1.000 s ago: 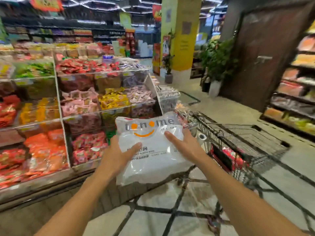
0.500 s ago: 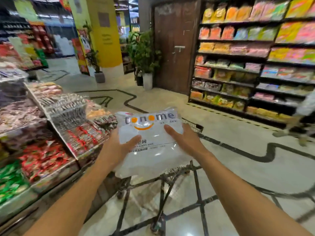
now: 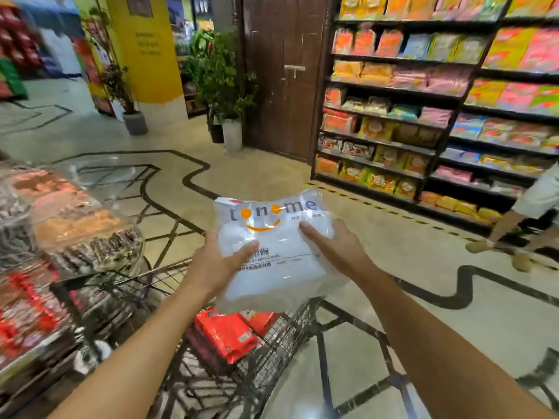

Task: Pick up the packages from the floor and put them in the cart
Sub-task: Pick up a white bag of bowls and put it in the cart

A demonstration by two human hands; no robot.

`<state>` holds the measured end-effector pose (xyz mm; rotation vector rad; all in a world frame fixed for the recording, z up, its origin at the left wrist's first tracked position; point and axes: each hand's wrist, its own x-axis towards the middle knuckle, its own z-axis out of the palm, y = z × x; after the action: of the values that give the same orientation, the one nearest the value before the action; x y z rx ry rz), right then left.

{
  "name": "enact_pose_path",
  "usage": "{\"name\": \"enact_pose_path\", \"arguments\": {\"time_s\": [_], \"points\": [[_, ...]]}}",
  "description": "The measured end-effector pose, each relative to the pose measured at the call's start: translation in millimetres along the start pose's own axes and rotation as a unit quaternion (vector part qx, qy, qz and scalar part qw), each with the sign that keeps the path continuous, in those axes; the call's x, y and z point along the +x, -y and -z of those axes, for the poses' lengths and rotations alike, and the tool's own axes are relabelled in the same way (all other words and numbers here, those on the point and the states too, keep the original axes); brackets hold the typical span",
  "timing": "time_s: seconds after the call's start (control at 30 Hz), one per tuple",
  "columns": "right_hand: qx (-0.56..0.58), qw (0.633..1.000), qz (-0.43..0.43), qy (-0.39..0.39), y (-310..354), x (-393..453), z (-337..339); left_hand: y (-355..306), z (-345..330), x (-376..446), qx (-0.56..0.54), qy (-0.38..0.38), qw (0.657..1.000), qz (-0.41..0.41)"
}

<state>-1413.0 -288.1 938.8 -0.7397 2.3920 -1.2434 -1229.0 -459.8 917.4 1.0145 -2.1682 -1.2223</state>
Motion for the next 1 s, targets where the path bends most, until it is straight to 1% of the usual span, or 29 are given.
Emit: {"name": "enact_pose_path", "arguments": {"time_s": [0.17, 0.27, 0.4, 0.57, 0.67, 0.77, 0.9, 1.0], "points": [[-0.005, 1.0, 0.02, 0.009, -10.9, 103.3, 3.6, -4.8, -39.2, 84.9, -0.006, -0.015, 1.0, 0.016], [-0.009, 0.999, 0.029, 0.028, -20.4, 162.2, -3.9, 3.6, -63.9, 126.2, -0.016, -0.031, 0.998, 0.058], [-0.014, 0.995, 0.04, 0.085, -42.7, 243.7, -25.5, 26.9, -100.8, 179.4, -0.024, -0.067, 0.993, 0.098], [-0.032, 0.983, 0.061, 0.168, -78.6, 347.8, -60.0, 71.8, -155.5, 238.6, -0.053, -0.099, 0.978, 0.177], [-0.051, 0.971, 0.037, 0.232, -106.2, 397.9, -83.2, 94.5, -190.0, 265.9, -0.055, -0.112, 0.965, 0.231], [-0.072, 0.961, 0.024, 0.266, -145.5, 438.1, -109.0, 125.4, -227.6, 283.7, -0.074, -0.121, 0.953, 0.268], [-0.094, 0.942, -0.012, 0.322, -200.7, 466.6, -140.1, 175.7, -279.1, 292.8, -0.132, -0.117, 0.929, 0.326], [-0.118, 0.923, -0.046, 0.363, -249.2, 478.2, -170.7, 216.3, -314.3, 290.7, -0.137, -0.102, 0.925, 0.34]]}}
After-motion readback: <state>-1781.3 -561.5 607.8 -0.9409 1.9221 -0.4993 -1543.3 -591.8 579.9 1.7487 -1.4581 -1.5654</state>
